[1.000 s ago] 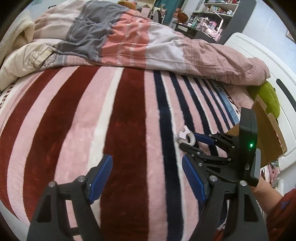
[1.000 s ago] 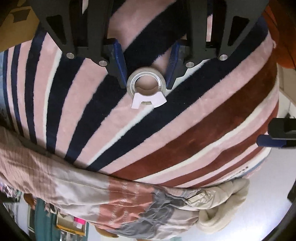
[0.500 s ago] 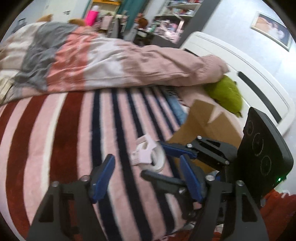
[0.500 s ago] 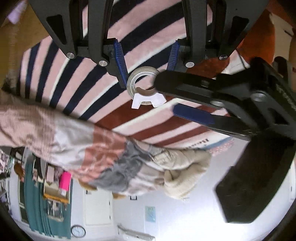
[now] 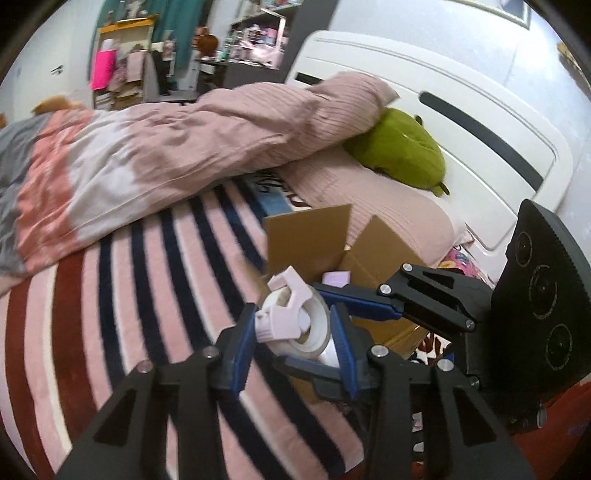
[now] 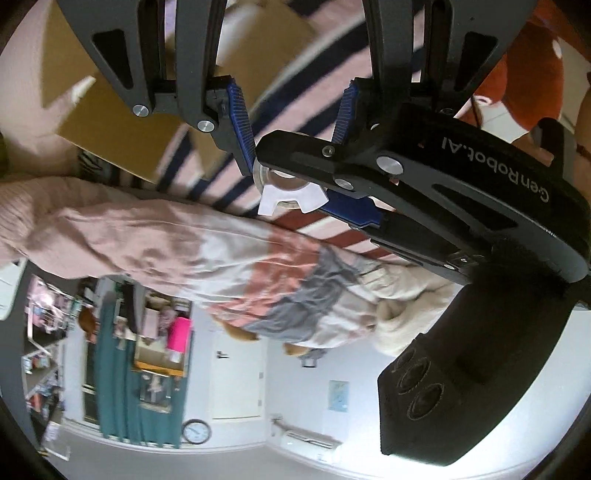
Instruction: Organize rigid objects
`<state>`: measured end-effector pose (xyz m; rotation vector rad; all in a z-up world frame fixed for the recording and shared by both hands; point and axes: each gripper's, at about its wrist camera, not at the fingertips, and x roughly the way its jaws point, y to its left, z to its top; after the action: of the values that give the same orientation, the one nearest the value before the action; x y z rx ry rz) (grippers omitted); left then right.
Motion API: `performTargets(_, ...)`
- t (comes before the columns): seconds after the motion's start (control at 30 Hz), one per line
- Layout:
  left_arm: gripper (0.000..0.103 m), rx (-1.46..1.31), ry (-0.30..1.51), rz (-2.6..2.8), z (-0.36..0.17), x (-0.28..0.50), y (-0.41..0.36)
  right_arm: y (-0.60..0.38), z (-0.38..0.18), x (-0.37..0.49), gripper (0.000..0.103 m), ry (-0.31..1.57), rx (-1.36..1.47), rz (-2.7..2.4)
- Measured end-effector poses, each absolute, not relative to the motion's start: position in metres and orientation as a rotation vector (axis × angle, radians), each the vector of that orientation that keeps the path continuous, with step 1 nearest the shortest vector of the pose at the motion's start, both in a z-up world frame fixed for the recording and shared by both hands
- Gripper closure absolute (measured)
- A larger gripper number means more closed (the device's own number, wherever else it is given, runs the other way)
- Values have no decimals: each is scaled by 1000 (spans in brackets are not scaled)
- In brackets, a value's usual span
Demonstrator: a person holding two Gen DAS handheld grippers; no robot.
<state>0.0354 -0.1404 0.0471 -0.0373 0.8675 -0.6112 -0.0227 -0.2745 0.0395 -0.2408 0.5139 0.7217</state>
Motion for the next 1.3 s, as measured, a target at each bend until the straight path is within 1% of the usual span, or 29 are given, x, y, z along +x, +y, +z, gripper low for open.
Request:
performTargets(0.27,66,4,927,-685,32,59,-195,-323,34,-8,67,591,-253,618)
performTargets(0.43,66,21,953,-691,22,68,-209,-339,26,4,67,650,-227,610)
performTargets(0.5,65,18,961,-691,19,72,-212,-343,23,8,67,665,-222,608)
performTargets(0.53,57,19,965,-685,18,73,-213,-344,21,9,67,677,-227,604)
performTargets(0.57,44,19,965,-678,17,73,-213,-344,19,11,66,695,-238,601)
performTargets(0.6,38,16,963,-673,17,73,-212,-344,18,11,66,702,-240,602)
performTargets(0.63,34,11,954,-667,19,73,-212,-344,17,11,64,705,-235,605)
performTargets(0.7,32,20,941,-660,22,70,-211,-346,17,9,60,711,-229,598)
performTargets(0.77,26,27,925,-642,25,66,-207,-348,18,8,51,709,-227,591)
performTargets(0.83,25,31,904,-617,28,62,-203,-351,19,6,44,702,-221,586)
performTargets(0.9,23,31,871,-576,33,57,-196,-351,21,6,41,697,-212,588)
performTargets(0.97,15,25,817,-517,41,49,-186,-352,24,3,34,686,-200,592)
performTargets(1.03,12,12,765,-470,49,40,-175,-353,29,0,30,671,-190,595)
performTargets(1.1,11,4,719,-415,56,30,-164,-354,33,-5,24,654,-181,599)
performTargets(1.13,11,2,704,-398,58,28,-159,-354,35,-6,18,647,-178,600)
performTargets(1.23,11,-22,649,-334,68,14,-143,-354,42,-11,17,627,-154,617)
performTargets(1.3,11,-40,616,-293,73,4,-130,-355,46,-14,12,600,-132,632)
